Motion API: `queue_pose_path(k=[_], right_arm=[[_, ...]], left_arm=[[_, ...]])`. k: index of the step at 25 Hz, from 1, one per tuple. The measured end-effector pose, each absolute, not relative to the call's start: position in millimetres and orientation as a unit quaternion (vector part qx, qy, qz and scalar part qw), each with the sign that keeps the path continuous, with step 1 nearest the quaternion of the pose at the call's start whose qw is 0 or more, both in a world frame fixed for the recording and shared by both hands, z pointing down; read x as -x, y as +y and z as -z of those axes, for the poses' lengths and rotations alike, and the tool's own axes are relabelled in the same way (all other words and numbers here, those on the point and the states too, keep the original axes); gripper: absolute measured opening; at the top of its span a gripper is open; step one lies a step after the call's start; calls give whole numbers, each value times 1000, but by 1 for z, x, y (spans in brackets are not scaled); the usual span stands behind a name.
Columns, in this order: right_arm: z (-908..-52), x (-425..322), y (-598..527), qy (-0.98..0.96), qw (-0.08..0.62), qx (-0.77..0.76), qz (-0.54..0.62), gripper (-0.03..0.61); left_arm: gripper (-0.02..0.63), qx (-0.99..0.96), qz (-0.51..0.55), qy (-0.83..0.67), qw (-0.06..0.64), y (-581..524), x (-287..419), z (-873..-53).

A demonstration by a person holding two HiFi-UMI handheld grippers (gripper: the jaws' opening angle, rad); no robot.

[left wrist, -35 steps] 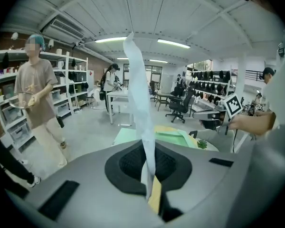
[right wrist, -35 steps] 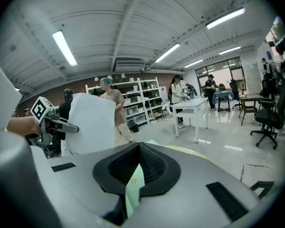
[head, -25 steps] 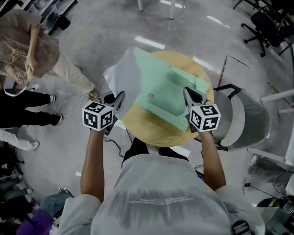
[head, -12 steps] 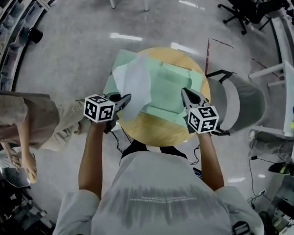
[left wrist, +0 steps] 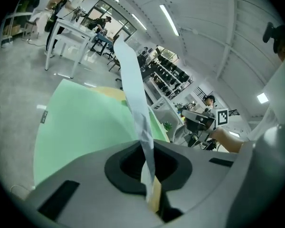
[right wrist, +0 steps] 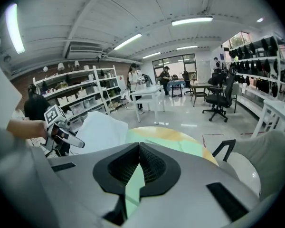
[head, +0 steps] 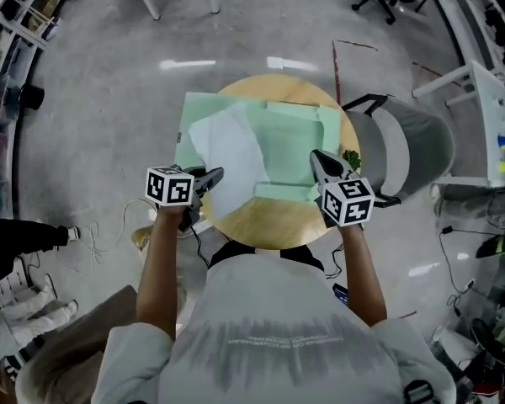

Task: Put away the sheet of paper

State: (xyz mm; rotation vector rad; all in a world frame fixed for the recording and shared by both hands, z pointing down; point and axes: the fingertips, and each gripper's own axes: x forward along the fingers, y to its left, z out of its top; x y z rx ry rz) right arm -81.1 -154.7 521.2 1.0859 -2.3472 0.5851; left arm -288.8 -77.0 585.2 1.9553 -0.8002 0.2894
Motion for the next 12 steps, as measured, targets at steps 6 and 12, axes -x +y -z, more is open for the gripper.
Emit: queue_pose_path(k=[6, 12], right_arm=[[-526, 74, -154, -843, 233, -426, -231, 29], [-532, 68, -151, -835, 241, -436, -234, 29]], left_arm=[[20, -800, -137, -314, 493, -89, 292, -608], [20, -783, -141, -305, 524, -103, 290, -632]])
